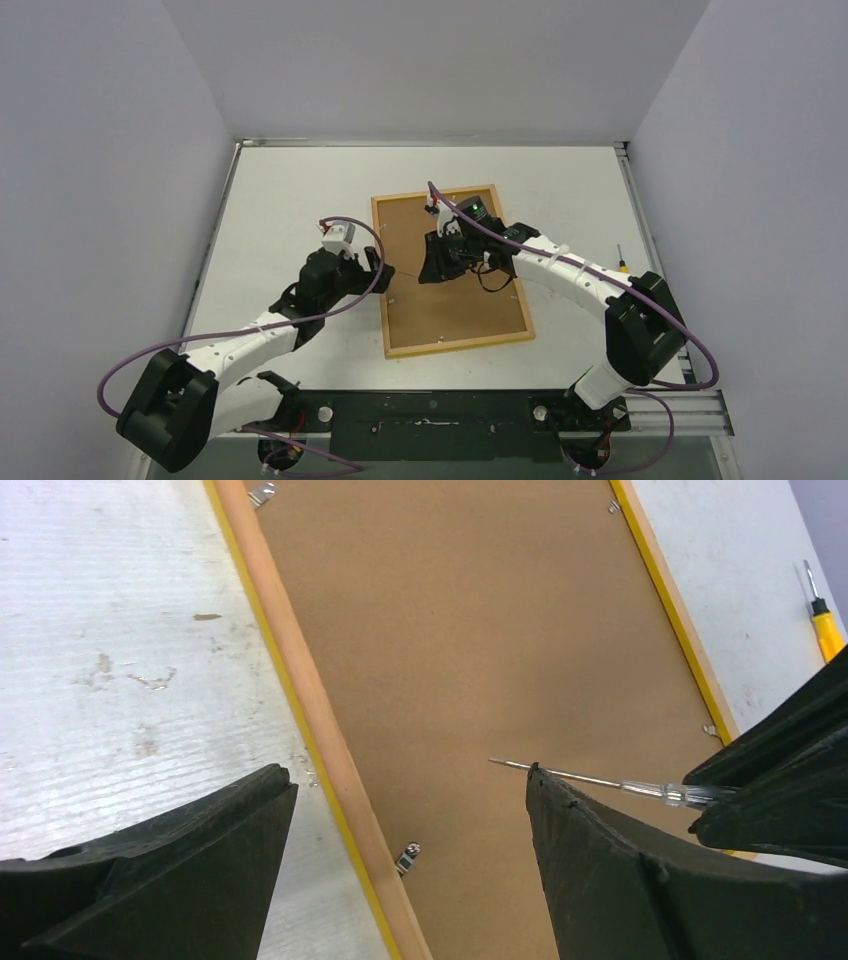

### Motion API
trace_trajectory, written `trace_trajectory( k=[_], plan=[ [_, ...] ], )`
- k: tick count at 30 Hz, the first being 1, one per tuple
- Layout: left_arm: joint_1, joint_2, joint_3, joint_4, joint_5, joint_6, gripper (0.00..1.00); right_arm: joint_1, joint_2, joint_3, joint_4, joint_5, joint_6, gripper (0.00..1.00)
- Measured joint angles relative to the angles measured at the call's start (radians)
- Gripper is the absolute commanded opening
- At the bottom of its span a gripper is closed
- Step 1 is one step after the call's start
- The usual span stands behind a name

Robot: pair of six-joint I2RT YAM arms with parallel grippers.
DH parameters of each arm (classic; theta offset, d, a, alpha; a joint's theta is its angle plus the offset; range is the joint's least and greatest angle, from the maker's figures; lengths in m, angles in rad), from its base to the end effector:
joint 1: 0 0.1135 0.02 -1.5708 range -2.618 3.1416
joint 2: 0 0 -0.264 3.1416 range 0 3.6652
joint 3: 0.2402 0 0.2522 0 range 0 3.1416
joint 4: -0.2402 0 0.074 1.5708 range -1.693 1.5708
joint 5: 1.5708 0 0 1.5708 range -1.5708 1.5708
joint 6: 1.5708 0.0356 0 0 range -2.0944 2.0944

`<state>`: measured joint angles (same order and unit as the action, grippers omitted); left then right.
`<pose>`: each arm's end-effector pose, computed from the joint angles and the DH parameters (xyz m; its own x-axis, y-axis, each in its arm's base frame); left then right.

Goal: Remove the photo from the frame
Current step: Adjust the screwdriver.

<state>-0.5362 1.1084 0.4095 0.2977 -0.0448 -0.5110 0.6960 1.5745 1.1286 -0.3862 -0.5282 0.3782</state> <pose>0.1979 -0.1157 0.1953 -0.5251 -0.2563 -0.8115 0.2501 0.8650 -0.4350 0.2482 0.2307 0.2485 -0.8279 -0.2761 -0.4882 -0.5471 0.5888 0.5949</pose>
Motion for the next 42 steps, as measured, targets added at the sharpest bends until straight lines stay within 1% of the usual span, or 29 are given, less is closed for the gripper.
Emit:
trace_trajectory(
  k=[4, 10, 16, 19, 28, 36, 42],
  plan=[
    [-0.009, 0.040, 0.000, 0.035, 0.053, 0.000, 0.84, 0.005, 0.000, 0.000, 0.006, -0.017, 0.004, 0.05],
    [-0.017, 0.109, 0.002, 0.043, 0.108, 0.000, 0.81, 0.005, 0.000, 0.000, 0.019, -0.028, 0.013, 0.05],
    [-0.017, 0.121, 0.005, 0.046, 0.154, 0.000, 0.80, 0.004, 0.000, 0.000, 0.053, -0.025, 0.028, 0.05],
    [-0.017, 0.116, 0.007, 0.046, 0.145, -0.005, 0.80, 0.004, 0.000, 0.000, 0.056, -0.025, 0.030, 0.05],
    [0.012, 0.025, -0.003, 0.059, 0.048, -0.044, 0.80, 0.009, 0.010, 0.000, 0.040, -0.034, 0.022, 0.05],
    [0.016, 0.055, -0.009, 0.066, 0.040, -0.060, 0.79, 0.031, 0.026, 0.000, 0.035, -0.059, 0.018, 0.05],
    [0.016, 0.093, -0.009, 0.065, 0.070, -0.061, 0.79, 0.031, 0.026, 0.000, 0.043, -0.052, 0.019, 0.05]
  ],
)
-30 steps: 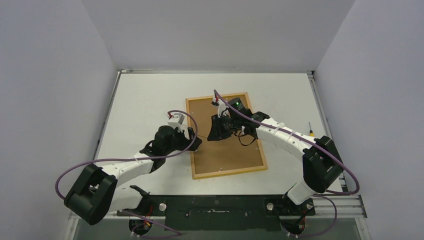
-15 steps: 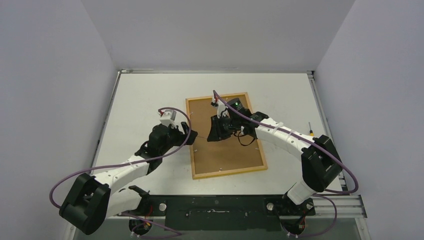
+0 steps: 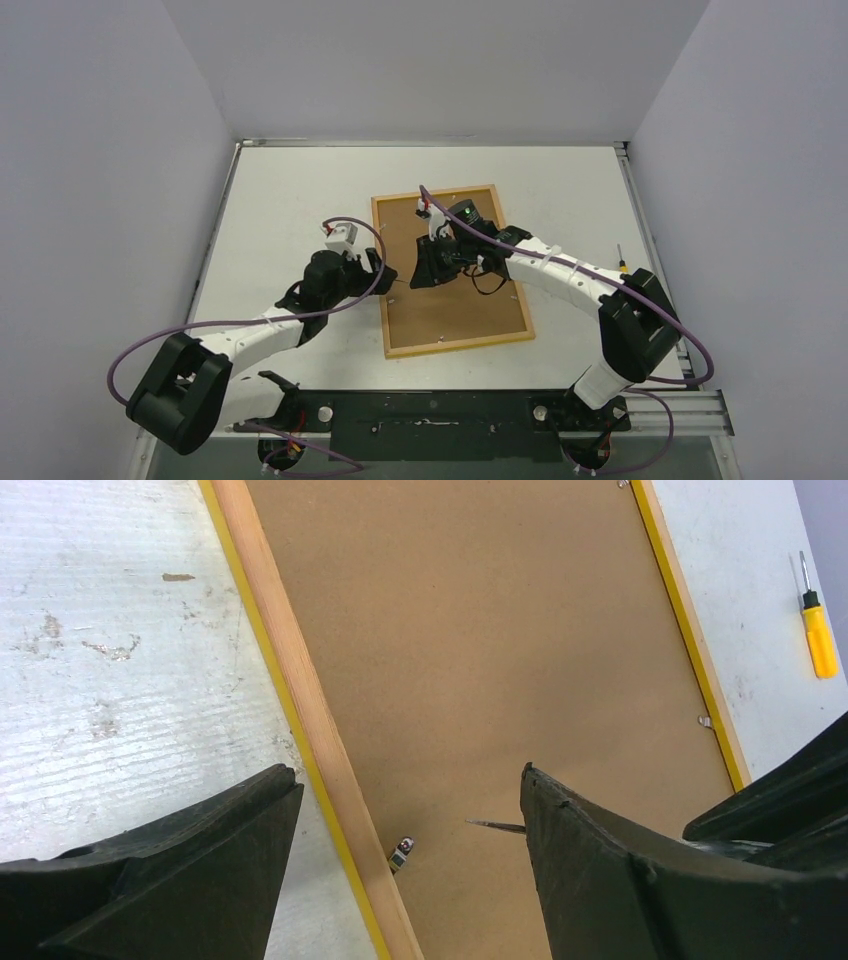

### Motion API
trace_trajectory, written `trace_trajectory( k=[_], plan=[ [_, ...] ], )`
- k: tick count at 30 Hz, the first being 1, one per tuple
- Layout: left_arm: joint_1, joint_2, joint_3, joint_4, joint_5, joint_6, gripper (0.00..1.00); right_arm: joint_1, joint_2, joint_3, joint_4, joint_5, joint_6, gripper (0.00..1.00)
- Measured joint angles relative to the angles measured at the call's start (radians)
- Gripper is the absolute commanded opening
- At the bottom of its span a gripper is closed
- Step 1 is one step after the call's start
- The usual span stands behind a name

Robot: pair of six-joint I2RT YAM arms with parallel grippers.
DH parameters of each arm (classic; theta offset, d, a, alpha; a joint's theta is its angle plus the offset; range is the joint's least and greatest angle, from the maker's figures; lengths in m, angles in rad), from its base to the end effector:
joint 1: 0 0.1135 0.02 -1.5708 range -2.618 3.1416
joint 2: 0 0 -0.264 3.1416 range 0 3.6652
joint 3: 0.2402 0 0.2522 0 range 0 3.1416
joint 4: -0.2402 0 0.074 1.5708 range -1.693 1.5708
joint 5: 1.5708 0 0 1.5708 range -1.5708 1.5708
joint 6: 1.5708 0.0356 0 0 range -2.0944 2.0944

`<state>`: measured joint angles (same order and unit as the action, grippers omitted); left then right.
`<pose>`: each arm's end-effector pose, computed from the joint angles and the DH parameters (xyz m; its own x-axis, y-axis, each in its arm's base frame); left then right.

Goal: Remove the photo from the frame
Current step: Adjust the screwdriver.

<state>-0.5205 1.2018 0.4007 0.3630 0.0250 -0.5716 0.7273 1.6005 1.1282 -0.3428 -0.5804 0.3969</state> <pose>0.2057 -0.1189 0.1791 -0.5891 -0.2857 -0.7559 0.2356 0.8341 -0.4988 0.2443 0.2436 0.2438 -0.8249 -0.3014 -0.4782 -0.5617 0.5326 0.6332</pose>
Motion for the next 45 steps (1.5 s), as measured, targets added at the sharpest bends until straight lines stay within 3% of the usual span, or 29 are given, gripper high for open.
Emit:
trace_trajectory(
  k=[24, 45],
  plan=[
    [0.006, 0.089, 0.023, 0.096, 0.184, 0.003, 0.76, -0.056, -0.008, -0.014, 0.128, 0.036, 0.089, 0.05],
    [0.013, 0.110, 0.023, 0.150, 0.232, 0.003, 0.76, -0.078, -0.008, -0.033, 0.175, 0.048, 0.130, 0.05]
  ],
)
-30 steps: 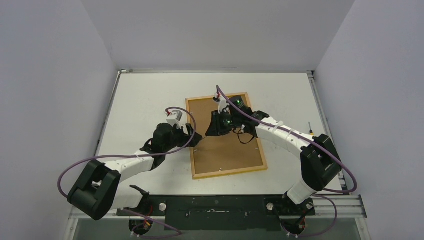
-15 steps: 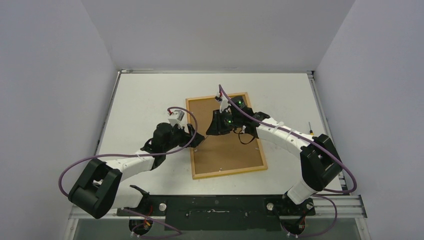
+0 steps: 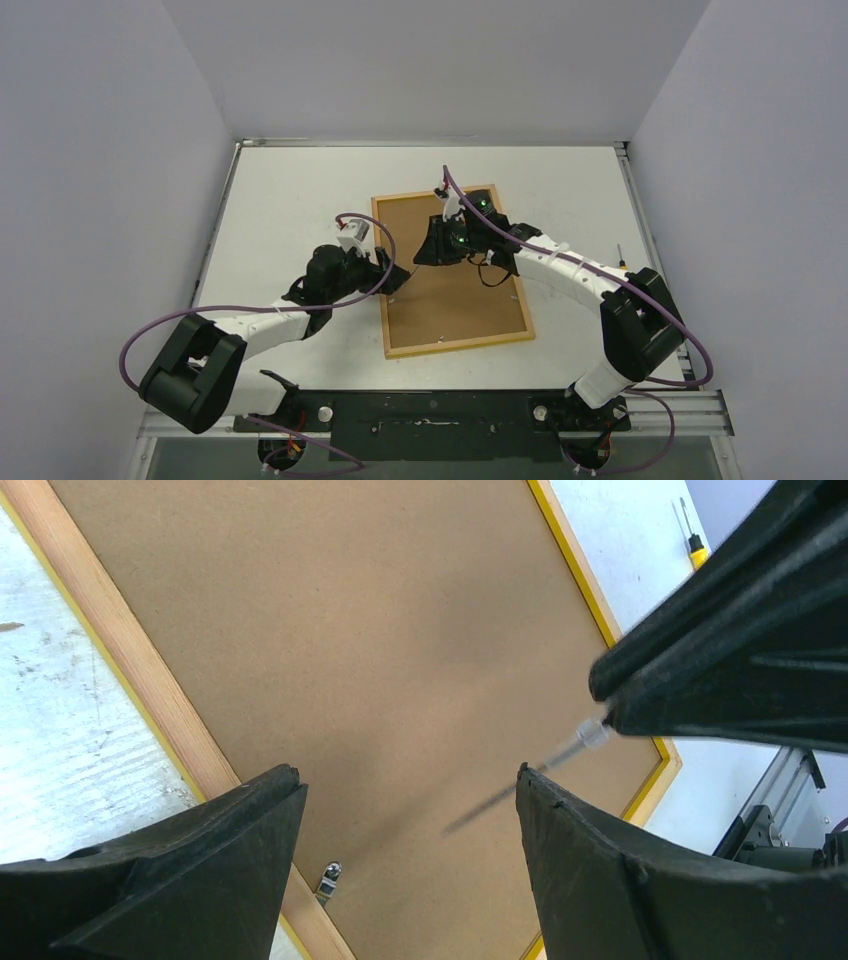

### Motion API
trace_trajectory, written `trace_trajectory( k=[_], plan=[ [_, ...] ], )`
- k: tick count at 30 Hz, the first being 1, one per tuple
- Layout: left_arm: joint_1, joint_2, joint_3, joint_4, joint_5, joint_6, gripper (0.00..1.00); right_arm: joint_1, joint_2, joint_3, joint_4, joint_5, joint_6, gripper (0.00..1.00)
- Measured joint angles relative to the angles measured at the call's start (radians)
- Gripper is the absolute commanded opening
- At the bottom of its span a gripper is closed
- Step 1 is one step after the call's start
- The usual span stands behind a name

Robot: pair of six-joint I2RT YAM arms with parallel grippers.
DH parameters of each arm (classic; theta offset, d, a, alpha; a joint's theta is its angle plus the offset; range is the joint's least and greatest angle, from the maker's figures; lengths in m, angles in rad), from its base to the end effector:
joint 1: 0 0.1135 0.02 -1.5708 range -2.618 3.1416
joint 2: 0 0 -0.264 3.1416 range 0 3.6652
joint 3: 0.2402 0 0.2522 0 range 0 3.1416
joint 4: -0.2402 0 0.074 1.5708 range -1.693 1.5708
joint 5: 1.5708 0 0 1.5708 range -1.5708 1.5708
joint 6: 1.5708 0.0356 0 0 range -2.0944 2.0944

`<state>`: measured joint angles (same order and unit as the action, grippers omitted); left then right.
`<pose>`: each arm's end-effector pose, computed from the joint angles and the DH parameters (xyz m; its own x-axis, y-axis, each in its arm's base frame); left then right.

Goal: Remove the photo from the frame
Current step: Adjust the screwdriver, then release the photo frame item from the photo frame.

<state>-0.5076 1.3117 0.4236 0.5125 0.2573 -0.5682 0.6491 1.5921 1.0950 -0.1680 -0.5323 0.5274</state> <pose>0.2179 -0.1315 0.1767 -0.6345 -0.2426 -0.7339 0.3981 0.7113 -0.5793 0.2694 0.2271 0.2488 -0.8471 -0.0984 -0.5223 -0.4775 0.5723 0.6667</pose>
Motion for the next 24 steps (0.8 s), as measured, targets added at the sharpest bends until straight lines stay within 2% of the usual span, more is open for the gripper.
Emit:
trace_trajectory(
  k=[4, 15, 24],
  plan=[
    [-0.005, -0.001, 0.001, -0.033, -0.018, 0.000, 0.76, -0.010, 0.000, -0.004, 0.036, 0.027, 0.008, 0.05],
    [0.031, -0.017, 0.010, -0.193, -0.195, -0.021, 0.74, -0.016, 0.067, 0.020, 0.063, 0.044, 0.015, 0.05],
    [0.039, 0.027, 0.043, -0.227, -0.219, -0.031, 0.65, -0.013, 0.175, 0.074, 0.059, 0.001, 0.024, 0.05]
  ],
)
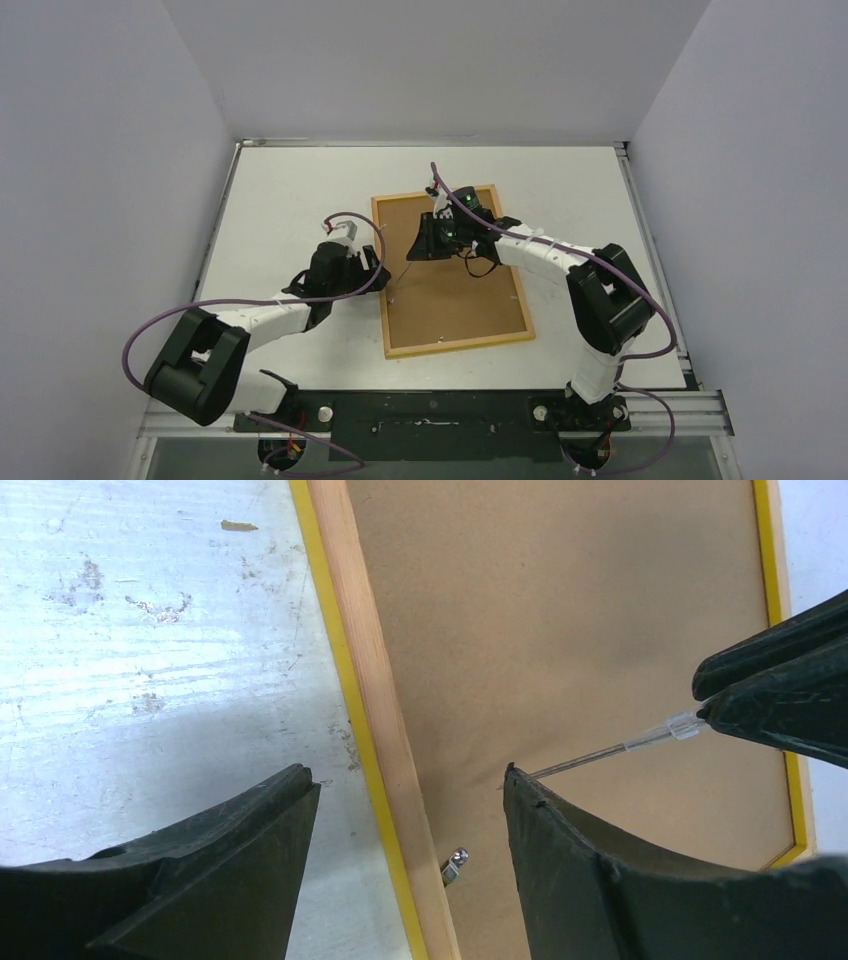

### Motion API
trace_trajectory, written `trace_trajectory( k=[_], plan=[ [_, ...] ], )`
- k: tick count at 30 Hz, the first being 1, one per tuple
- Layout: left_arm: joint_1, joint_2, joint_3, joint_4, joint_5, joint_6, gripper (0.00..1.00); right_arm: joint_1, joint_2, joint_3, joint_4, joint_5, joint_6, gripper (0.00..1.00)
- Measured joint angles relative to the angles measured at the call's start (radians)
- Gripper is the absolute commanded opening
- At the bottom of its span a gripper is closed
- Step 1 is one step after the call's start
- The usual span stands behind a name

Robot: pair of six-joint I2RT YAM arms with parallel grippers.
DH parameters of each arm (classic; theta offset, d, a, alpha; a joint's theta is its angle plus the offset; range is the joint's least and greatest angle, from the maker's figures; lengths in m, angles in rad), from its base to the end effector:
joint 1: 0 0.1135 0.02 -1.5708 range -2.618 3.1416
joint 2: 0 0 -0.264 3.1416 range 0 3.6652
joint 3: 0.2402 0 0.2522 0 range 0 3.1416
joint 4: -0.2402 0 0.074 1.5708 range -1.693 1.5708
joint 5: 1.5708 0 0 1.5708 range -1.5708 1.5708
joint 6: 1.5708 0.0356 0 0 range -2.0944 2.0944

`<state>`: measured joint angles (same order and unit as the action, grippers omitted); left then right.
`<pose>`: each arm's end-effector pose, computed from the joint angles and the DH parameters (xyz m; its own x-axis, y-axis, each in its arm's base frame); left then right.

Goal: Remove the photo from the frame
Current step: Release the photo frame item from the photo frame.

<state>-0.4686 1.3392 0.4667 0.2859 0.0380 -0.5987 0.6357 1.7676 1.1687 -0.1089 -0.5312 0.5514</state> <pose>0.2261 -0.1160 0.1607 -0.6782 -0.2879 -0.6761 0.1178 0.8656 -0.4867 0.3010 0.2445 0.2158 -0.8761 -0.0851 -0.4746 -0.4258 0.5985 0.6786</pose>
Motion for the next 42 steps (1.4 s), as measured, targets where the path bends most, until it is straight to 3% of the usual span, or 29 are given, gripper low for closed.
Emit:
trace_trajectory(
  k=[23, 42],
  plan=[
    [0.006, 0.122, 0.059, -0.030, 0.016, 0.000, 0.50, 0.014, 0.140, 0.084, -0.024, -0.117, -0.014, 0.05],
    [0.006, 0.163, 0.107, -0.081, 0.065, 0.043, 0.48, 0.019, 0.178, 0.154, -0.064, -0.134, -0.035, 0.05]
  ],
)
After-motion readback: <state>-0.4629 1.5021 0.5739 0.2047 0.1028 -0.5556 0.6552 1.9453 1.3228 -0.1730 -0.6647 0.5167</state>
